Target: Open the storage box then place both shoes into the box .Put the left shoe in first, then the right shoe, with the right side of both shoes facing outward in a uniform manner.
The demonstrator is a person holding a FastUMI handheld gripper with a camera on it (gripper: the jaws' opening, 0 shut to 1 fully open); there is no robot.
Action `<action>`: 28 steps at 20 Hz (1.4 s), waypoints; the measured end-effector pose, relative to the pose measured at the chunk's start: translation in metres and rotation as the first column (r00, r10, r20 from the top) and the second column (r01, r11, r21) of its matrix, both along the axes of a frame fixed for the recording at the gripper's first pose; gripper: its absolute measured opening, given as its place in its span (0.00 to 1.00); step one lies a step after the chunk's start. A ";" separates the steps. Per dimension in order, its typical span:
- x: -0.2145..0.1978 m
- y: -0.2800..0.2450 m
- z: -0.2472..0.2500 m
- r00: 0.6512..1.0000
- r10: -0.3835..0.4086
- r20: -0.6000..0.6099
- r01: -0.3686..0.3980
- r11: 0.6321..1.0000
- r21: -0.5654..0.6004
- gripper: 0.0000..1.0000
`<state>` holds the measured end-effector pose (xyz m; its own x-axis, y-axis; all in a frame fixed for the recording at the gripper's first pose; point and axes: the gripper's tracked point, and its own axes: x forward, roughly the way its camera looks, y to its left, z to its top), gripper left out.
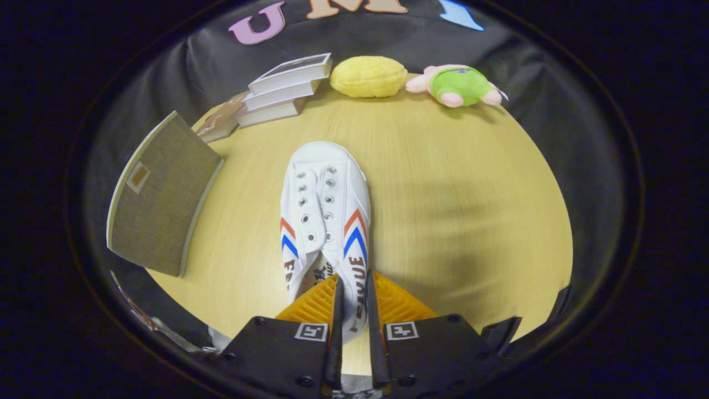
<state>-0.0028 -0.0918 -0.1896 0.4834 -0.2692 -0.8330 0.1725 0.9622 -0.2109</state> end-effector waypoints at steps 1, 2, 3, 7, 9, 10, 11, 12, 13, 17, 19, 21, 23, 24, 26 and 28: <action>0.000 0.001 0.001 1.000 -0.018 0.006 0.018 1.000 0.010 0.20; 0.000 0.001 -0.001 1.000 -0.007 0.010 0.007 1.000 0.010 0.18; 0.000 0.001 0.000 1.000 0.010 0.015 -0.010 1.000 0.006 0.18; 0.000 0.001 0.001 0.998 0.032 0.060 -0.032 0.999 0.009 0.18; 0.000 0.001 0.000 0.997 0.038 0.064 -0.040 0.999 0.032 0.18; 0.000 0.001 0.000 0.998 0.021 0.066 -0.024 0.998 0.056 0.18; 0.000 0.001 -0.001 0.998 -0.007 0.070 0.001 0.996 0.087 0.18; 0.000 0.001 -0.002 0.996 -0.035 0.078 0.026 0.993 0.117 0.18; 0.000 0.001 -0.002 0.995 -0.051 0.085 0.038 0.989 0.142 0.17; 0.001 -0.001 -0.003 0.992 -0.069 0.104 0.051 0.985 0.163 0.13; 0.001 -0.001 -0.001 0.990 -0.066 0.126 0.048 0.990 0.135 0.11; 0.002 -0.001 0.001 0.987 -0.044 0.158 0.030 0.995 0.093 0.09; 0.002 -0.002 0.002 0.985 -0.024 0.173 0.014 0.998 0.060 0.09; 0.002 -0.002 0.002 0.984 -0.019 0.177 0.010 0.999 0.052 0.09; 0.002 -0.002 0.002 0.983 -0.024 0.182 0.014 0.998 0.055 0.08; 0.002 -0.002 0.004 0.981 -0.037 0.191 0.023 0.997 0.073 0.08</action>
